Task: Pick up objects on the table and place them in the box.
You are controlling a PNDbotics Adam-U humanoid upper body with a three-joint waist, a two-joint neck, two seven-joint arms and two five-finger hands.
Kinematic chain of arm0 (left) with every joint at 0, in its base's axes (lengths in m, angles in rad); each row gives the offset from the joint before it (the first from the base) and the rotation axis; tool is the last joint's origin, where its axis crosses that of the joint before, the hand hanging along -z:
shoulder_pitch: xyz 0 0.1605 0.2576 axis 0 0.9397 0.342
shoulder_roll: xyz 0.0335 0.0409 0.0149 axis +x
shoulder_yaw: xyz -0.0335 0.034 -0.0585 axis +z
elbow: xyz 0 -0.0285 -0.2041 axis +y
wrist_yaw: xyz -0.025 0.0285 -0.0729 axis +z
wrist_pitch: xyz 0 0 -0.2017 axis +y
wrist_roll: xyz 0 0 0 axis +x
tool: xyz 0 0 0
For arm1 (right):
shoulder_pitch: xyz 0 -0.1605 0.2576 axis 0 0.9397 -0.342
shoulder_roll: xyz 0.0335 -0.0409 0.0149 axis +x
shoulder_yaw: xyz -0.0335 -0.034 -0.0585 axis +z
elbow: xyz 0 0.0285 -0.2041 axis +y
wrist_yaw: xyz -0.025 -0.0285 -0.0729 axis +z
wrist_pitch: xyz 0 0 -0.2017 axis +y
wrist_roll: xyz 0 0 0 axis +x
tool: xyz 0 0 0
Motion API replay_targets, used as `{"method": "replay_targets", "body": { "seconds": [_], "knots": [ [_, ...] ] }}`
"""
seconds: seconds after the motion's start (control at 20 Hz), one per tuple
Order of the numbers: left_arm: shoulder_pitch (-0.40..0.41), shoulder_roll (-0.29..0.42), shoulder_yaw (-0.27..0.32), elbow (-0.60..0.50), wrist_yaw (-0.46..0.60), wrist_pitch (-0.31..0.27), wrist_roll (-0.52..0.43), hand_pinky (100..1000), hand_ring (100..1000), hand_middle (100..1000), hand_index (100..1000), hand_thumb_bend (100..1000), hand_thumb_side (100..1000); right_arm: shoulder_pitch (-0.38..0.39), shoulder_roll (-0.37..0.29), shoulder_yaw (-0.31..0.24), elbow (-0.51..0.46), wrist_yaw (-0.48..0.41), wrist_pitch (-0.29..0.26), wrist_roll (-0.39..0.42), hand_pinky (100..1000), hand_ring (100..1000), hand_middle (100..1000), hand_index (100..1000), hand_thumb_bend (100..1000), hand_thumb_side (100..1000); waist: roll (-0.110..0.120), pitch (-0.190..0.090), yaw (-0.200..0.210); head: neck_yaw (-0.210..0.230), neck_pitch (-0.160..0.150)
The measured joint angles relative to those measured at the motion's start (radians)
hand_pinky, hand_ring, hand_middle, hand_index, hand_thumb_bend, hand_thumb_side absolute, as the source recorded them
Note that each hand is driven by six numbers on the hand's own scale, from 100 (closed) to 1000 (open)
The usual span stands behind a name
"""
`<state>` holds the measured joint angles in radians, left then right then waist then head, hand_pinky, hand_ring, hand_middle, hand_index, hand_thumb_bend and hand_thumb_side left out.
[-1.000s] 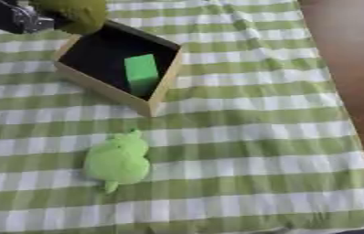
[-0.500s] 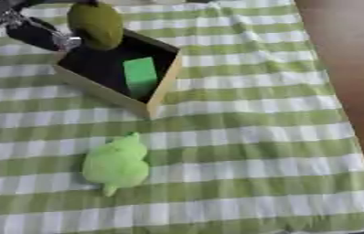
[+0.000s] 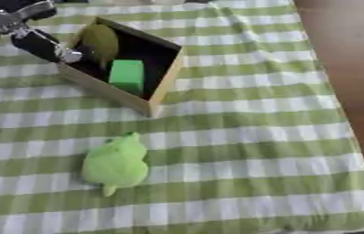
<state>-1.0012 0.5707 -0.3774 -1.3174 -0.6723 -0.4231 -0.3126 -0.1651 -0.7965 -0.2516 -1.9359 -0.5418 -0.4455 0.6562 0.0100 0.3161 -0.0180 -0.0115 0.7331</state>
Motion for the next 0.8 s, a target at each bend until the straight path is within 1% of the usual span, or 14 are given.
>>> {"method": "replay_targets", "body": {
  "seconds": [0.1, 0.3, 0.35, 0.4, 0.45, 0.5, 0.55, 0.6, 0.8],
  "knots": [
    [0.006, 0.001, 0.0, -0.012, 0.007, 0.005, -0.01, 805, 859, 848, 954, 345, 203, 0.004, 0.0, 0.0, 0.0, 0.0, -0.001, 0.001, 1000, 1000, 473, 932, 100, 470, 0.0, 0.0, 0.001, -0.001, 0.0],
    [0.018, 0.015, 0.0, -0.051, 0.035, 0.016, -0.02, 795, 850, 838, 941, 271, 167, 0.008, 0.0, 0.0, 0.001, 0.0, -0.003, 0.003, 1000, 1000, 473, 932, 100, 470, 0.0, 0.0, 0.004, -0.006, 0.0],
    [0.023, 0.021, 0.0, -0.069, 0.048, 0.019, -0.021, 790, 844, 832, 922, 198, 152, 0.008, 0.0, -0.001, 0.002, 0.0, -0.003, 0.003, 1000, 1000, 473, 932, 100, 470, 0.0, 0.0, 0.004, -0.007, 0.0],
    [0.028, 0.029, 0.0, -0.093, 0.065, 0.023, -0.02, 790, 843, 831, 920, 188, 151, 0.009, 0.0, -0.001, 0.003, 0.001, -0.004, 0.003, 1000, 1000, 473, 932, 100, 470, 0.0, 0.0, 0.005, -0.008, 0.001],
    [0.036, 0.038, 0.0, -0.12, 0.087, 0.028, -0.022, 786, 837, 827, 910, 114, 151, 0.01, 0.0, -0.001, 0.004, 0.001, -0.004, 0.003, 1000, 1000, 473, 932, 100, 470, 0.0, 0.0, 0.005, -0.008, 0.001],
    [0.046, 0.052, 0.0, -0.156, 0.117, 0.033, -0.026, 785, 835, 827, 910, 100, 152, 0.013, 0.0, -0.001, 0.004, 0.001, -0.004, 0.003, 1000, 1000, 473, 932, 100, 470, 0.0, 0.0, 0.005, -0.01, 0.001],
    [0.061, 0.071, -0.003, -0.2, 0.154, 0.04, -0.034, 782, 832, 829, 912, 111, 200, 0.016, 0.0, -0.002, 0.005, 0.002, -0.005, 0.003, 1000, 1000, 473, 932, 100, 470, 0.0, 0.0, 0.005, -0.012, 0.001],
    [0.079, 0.094, -0.007, -0.251, 0.197, 0.049, -0.046, 781, 832, 831, 914, 100, 159, 0.017, 0.0, -0.003, 0.005, 0.003, -0.005, 0.002, 1000, 1000, 473, 932, 100, 470, 0.0, 0.0, 0.006, -0.014, 0.002],
    [0.173, 0.205, -0.012, -0.498, 0.389, 0.112, -0.118, 784, 832, 831, 935, 100, 188, 0.017, 0.0, -0.007, 0.006, 0.004, -0.007, 0.001, 1000, 1000, 473, 932, 100, 470, 0.0, 0.0, 0.008, -0.027, 0.004]
  ]
}}
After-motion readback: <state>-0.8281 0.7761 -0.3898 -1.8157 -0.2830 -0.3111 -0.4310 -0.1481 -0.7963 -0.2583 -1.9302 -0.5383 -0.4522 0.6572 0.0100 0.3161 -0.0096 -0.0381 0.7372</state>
